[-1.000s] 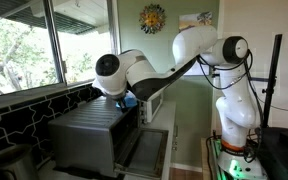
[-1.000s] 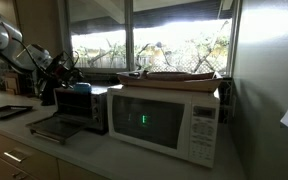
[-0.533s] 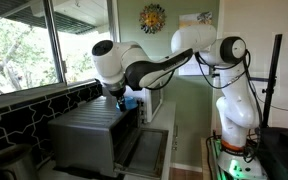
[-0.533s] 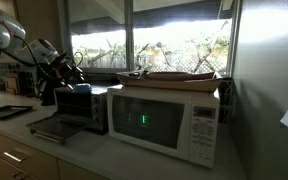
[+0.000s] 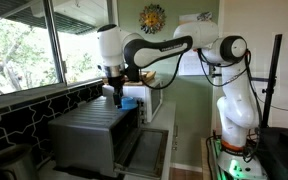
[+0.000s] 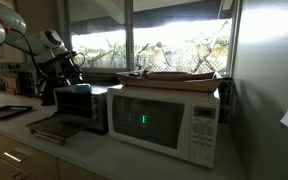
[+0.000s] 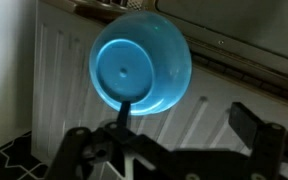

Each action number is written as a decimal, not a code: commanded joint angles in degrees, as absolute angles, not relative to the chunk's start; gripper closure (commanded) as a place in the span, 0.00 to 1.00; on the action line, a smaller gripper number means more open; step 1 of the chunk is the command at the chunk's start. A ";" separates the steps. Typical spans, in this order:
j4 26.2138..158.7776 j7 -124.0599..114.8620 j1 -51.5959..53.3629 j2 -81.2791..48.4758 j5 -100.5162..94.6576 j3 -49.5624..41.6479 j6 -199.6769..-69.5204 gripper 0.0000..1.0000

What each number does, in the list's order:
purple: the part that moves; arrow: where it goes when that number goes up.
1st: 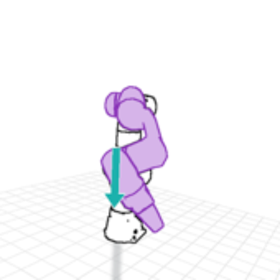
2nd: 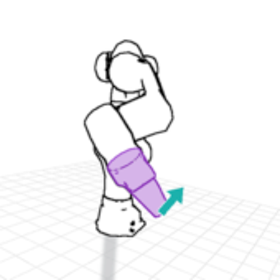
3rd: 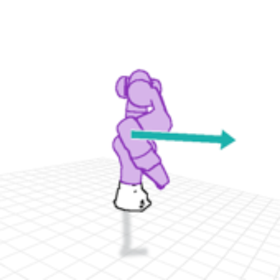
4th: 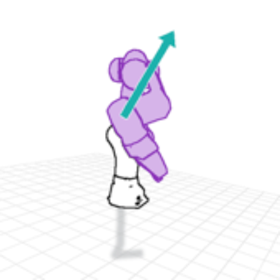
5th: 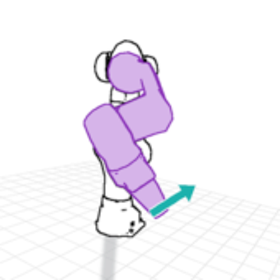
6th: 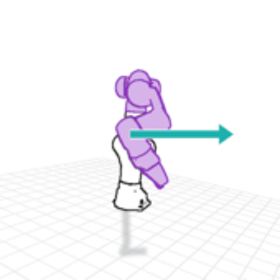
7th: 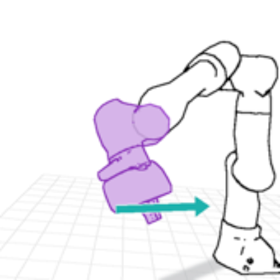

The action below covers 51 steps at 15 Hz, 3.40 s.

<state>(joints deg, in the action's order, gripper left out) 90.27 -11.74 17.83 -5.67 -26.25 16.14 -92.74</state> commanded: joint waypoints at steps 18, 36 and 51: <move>98.72 -17.16 9.20 8.26 12.13 7.98 -103.23 0.00; 138.86 -11.64 6.82 35.01 55.32 1.13 -128.70 0.00; 150.13 11.12 3.58 33.86 76.51 -0.59 -129.00 0.00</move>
